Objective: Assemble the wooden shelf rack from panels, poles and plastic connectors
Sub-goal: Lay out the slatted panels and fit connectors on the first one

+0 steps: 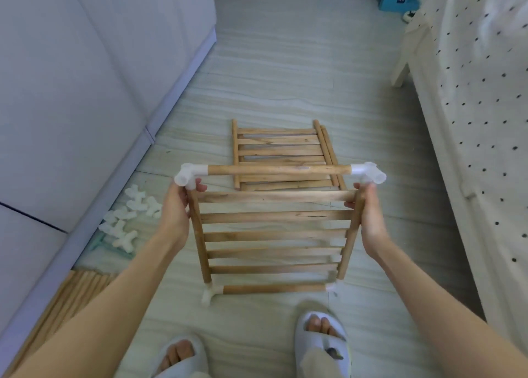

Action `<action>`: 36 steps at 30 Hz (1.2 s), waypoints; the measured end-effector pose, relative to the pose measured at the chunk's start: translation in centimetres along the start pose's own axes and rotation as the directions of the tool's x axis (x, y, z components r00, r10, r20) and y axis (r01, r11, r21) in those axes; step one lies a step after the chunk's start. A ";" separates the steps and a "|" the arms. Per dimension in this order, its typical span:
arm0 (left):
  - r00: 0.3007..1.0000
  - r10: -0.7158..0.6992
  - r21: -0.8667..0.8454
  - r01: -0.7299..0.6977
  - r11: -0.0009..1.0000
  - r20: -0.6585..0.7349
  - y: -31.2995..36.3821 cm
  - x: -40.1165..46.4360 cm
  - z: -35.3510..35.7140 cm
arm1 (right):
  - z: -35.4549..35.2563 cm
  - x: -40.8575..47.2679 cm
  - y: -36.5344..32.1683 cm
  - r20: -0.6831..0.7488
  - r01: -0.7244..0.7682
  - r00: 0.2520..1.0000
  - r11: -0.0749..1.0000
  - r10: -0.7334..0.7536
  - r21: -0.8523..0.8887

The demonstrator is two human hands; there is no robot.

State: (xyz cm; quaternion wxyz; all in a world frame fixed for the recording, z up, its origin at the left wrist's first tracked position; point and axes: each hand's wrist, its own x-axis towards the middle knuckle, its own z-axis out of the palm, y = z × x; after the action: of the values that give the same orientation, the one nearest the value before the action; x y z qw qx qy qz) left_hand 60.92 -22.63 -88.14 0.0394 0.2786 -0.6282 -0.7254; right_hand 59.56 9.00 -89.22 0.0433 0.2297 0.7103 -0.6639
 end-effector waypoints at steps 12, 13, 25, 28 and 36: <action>0.987 -0.154 0.530 0.111 0.841 0.038 -9.7 10.8 0.8 | 5.3 10.5 8.5 0.139 -0.015 0.986 0.871 0.096 -0.491; 0.981 -0.193 0.544 0.146 0.827 0.030 -10.7 11.4 0.3 | 5.6 10.7 9.3 0.148 -0.010 0.983 0.846 0.105 -0.533; 0.955 -0.275 0.580 0.289 0.762 -0.114 -14.6 8.9 -1.6 | 5.8 9.7 12.9 0.030 -0.156 0.969 0.697 0.246 -0.700; 0.929 -0.362 0.544 0.342 0.766 -0.074 -14.3 7.1 -1.8 | 5.2 8.5 12.6 0.058 -0.155 0.964 0.728 0.259 -0.668; 0.957 -0.291 0.551 0.239 0.799 0.006 -9.9 6.4 -1.3 | 3.1 6.6 9.8 0.054 -0.083 0.987 0.763 0.153 -0.641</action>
State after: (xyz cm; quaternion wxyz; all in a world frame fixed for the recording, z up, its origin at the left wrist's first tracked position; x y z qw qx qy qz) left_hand 59.05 -24.28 -99.75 -0.1716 0.3304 -0.7642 -0.5266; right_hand 56.67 7.92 -101.10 0.1965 0.2114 0.8739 -0.3913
